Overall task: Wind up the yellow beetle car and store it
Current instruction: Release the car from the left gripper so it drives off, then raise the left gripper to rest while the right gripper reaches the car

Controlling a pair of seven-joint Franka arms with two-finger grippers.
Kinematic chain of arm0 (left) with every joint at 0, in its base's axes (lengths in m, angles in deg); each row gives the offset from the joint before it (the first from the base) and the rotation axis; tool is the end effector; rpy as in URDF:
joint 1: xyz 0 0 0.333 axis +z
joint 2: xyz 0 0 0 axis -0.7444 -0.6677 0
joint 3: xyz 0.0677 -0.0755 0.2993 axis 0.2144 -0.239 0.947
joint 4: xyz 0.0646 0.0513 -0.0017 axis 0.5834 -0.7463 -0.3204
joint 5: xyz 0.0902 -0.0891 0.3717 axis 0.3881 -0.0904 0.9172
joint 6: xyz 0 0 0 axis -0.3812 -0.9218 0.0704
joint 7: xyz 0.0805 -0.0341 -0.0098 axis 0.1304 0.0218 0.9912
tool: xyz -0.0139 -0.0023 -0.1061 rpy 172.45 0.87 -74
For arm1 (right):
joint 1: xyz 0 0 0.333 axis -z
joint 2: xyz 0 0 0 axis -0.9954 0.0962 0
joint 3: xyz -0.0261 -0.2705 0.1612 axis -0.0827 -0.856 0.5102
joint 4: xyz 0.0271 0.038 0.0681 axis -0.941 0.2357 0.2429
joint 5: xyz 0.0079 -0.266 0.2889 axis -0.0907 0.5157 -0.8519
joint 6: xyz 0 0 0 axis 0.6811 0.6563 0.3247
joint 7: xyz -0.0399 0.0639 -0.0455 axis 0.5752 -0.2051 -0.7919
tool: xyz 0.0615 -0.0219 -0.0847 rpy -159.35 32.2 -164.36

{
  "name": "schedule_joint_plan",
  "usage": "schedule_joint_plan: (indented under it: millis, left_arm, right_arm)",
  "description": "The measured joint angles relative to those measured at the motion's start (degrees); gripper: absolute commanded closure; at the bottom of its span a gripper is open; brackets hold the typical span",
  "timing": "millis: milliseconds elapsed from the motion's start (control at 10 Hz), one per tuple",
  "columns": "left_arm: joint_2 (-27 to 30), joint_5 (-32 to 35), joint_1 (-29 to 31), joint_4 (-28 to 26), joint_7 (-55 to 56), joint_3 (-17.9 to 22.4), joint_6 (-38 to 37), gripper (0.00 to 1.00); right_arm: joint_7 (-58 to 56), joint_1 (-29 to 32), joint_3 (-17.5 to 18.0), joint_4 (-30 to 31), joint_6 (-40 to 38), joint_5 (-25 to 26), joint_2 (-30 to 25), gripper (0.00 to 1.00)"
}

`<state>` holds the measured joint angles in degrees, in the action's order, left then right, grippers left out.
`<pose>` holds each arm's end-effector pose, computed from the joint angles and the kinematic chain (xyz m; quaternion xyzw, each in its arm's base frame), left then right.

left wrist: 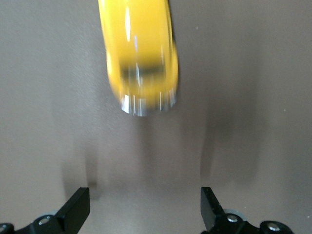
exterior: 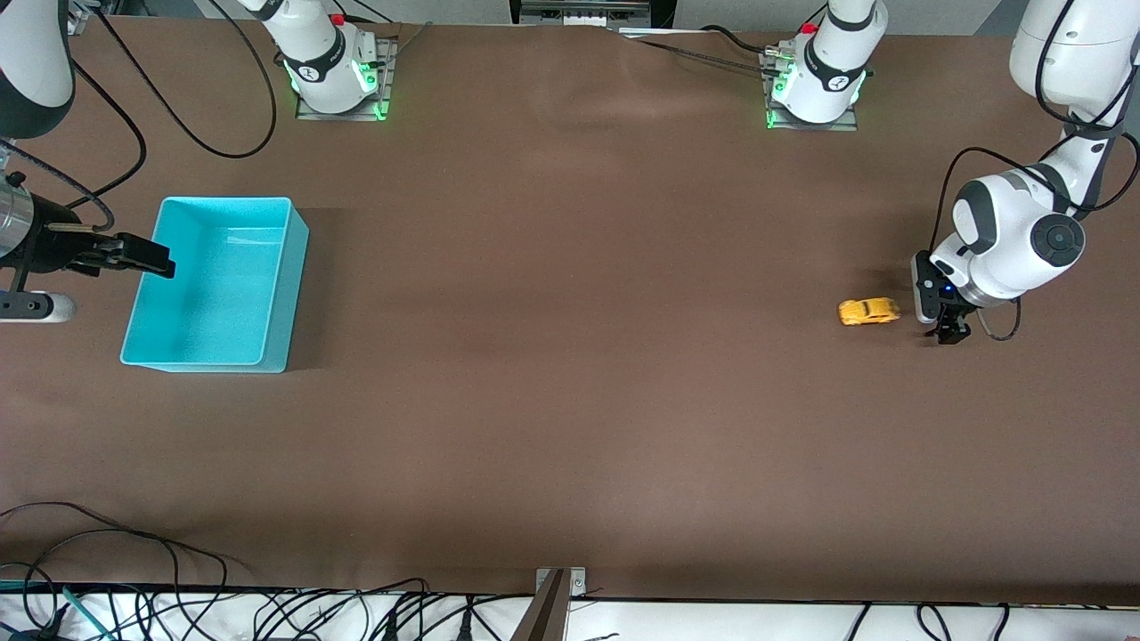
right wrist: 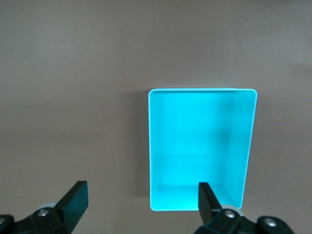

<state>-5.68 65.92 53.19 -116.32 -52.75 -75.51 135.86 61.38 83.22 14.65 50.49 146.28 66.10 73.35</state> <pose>0.5137 0.1489 0.1727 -0.7002 0.7123 0.0458 0.0160 0.6204 -0.0034 0.5570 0.9982 -0.0042 -0.0595 0.0046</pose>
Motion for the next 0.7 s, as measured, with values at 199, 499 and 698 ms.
schedule_joint_plan:
  millis: [199,499,698]
  left_arm:
    - [0.19,0.0,-0.02,0.23,0.0,-0.15,-0.27,0.0]
    - [0.64,0.0,-0.02,0.26,0.0,-0.63,-0.29,0.0]
    - [0.94,0.0,-0.03,0.26,0.0,-1.05,-0.31,0.0]
  right_arm:
    - [0.0,0.0,0.0,0.0,0.0,0.0,0.02,0.0]
    - [0.0,0.0,0.0,0.0,0.0,0.0,0.07,0.0]
    - [0.0,0.0,0.0,0.0,0.0,0.0,0.16,0.0]
